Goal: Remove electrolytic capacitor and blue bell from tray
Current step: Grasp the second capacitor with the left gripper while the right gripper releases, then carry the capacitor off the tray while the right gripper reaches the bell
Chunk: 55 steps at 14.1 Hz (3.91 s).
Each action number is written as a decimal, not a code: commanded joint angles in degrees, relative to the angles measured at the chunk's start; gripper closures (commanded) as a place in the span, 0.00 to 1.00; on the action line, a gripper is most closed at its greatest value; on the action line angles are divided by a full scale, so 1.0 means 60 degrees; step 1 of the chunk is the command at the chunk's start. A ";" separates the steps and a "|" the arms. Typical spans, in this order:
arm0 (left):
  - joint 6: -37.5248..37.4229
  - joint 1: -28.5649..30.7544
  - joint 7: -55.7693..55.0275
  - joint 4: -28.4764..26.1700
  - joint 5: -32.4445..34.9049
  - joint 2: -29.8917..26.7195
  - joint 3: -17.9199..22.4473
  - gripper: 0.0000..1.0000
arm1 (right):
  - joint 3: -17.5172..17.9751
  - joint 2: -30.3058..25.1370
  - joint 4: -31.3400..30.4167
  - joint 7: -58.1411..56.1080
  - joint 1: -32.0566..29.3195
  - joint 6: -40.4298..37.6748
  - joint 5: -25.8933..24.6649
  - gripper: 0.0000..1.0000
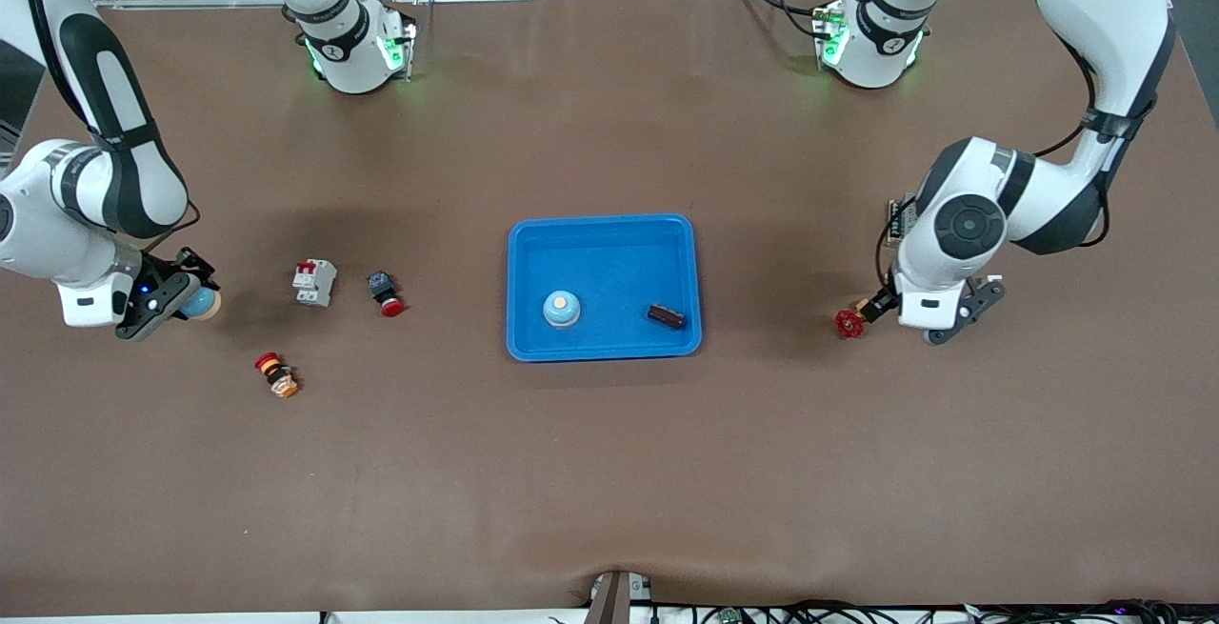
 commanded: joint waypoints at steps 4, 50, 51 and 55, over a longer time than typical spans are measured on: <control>-0.0219 -0.1415 -0.2135 0.1607 -0.0706 0.0956 -0.0071 0.00 | 0.0206 0.0046 -0.1029 -0.0198 -0.0297 0.1583 -0.0083 0.57; -0.1697 -0.4761 -0.2158 0.5009 -0.1587 0.1457 0.1760 1.00 | 0.0323 -0.0381 0.3116 1.5178 0.7509 -0.3312 0.0107 0.00; -0.1873 -0.4511 -0.1660 0.5009 -0.1601 0.1427 0.1760 1.00 | 0.0323 -0.0234 0.3116 1.5661 0.7656 -0.2990 0.0107 0.00; -0.2430 -0.3414 0.0229 0.4892 -0.1601 0.1427 0.1745 1.00 | 0.0323 0.0425 0.3102 1.7931 0.8096 -0.1409 0.0151 0.00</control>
